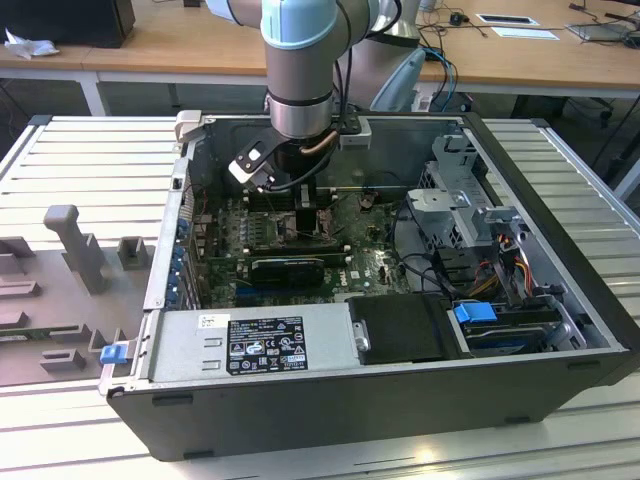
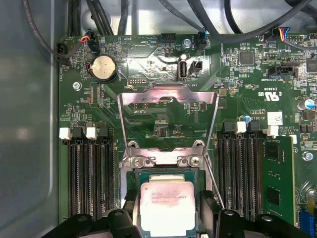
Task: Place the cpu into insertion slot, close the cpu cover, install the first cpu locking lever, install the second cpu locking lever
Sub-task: 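Place the cpu into insertion slot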
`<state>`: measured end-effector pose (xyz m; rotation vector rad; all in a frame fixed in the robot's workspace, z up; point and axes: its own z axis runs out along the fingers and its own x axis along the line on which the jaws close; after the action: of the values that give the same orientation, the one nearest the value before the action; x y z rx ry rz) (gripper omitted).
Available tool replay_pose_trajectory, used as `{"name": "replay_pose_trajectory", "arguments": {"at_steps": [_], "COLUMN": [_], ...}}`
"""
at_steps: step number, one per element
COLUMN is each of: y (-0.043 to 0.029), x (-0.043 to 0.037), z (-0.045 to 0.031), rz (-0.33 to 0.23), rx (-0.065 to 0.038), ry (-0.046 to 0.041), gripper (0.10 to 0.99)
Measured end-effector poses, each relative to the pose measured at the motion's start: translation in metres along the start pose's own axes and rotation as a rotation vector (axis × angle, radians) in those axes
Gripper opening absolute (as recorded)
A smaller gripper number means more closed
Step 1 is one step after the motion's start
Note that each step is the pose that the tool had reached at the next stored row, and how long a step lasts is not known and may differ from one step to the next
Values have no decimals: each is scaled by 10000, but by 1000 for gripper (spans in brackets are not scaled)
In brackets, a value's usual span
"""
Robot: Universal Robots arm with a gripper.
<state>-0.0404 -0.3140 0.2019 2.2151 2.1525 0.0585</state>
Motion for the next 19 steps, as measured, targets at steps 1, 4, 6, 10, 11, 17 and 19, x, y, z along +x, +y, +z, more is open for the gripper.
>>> {"name": "replay_pose_trajectory", "arguments": {"at_steps": [1,4,6,10,11,17,19], "y": [0,3,6,8,9,11,11], "x": [0,0,-1,-1,-1,-1,-2], "z": [-3,-45,-90,-130,-140,-163,-173], "rz": [0,-1,-1,-1,-1,-1,-1], "rx": [1,1,1,0,0,-1,2], "ry": [-1,-7,-7,-6,-6,-3,-8], "gripper": [604,604,604,400,341,106,106]}}
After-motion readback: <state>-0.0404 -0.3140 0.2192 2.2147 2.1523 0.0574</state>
